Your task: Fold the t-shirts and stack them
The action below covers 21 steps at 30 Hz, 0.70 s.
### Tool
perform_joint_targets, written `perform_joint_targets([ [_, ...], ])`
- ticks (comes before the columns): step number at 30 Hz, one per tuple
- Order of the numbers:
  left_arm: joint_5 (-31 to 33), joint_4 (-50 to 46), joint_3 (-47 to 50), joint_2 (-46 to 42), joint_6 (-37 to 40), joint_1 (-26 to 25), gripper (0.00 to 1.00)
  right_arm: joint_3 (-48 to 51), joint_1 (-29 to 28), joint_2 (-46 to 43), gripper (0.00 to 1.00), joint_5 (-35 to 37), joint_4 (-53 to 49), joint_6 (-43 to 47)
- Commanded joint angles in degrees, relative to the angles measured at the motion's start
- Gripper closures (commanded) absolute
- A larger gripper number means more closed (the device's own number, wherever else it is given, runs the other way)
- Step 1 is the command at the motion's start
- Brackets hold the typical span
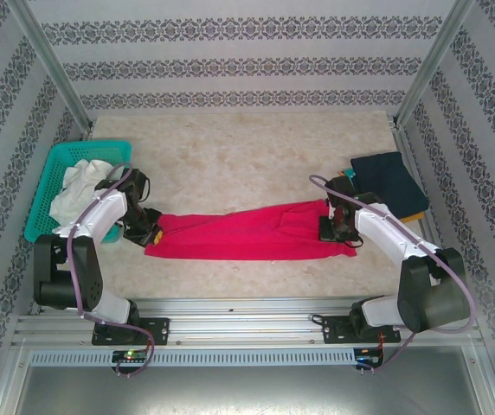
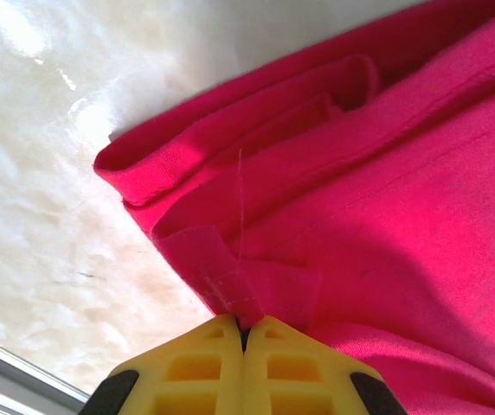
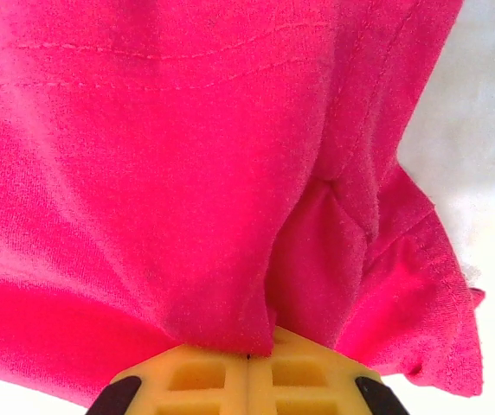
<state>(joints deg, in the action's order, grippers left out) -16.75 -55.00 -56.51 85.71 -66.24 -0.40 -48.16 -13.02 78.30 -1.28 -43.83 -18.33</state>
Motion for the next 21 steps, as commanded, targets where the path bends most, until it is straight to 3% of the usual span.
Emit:
perform_joint_targets([
  [1,0.4,0.1,0.7,1.4,-0.1,-0.5,1.00,1.4,-0.6,0.3,1.00,1.0,0.0,-1.2],
  [14,1.9,0.6,-1.5,5.5,1.2,-0.5,1.00,1.8,-0.7,-8.5,1.00,-0.7,-3.1,-2.9],
  [21,1.9,1.2,-1.4,6.8,1.2,-0.5,1.00,5.9,-0.8,-8.1,1.00,-2.7,-1.7,-5.9],
])
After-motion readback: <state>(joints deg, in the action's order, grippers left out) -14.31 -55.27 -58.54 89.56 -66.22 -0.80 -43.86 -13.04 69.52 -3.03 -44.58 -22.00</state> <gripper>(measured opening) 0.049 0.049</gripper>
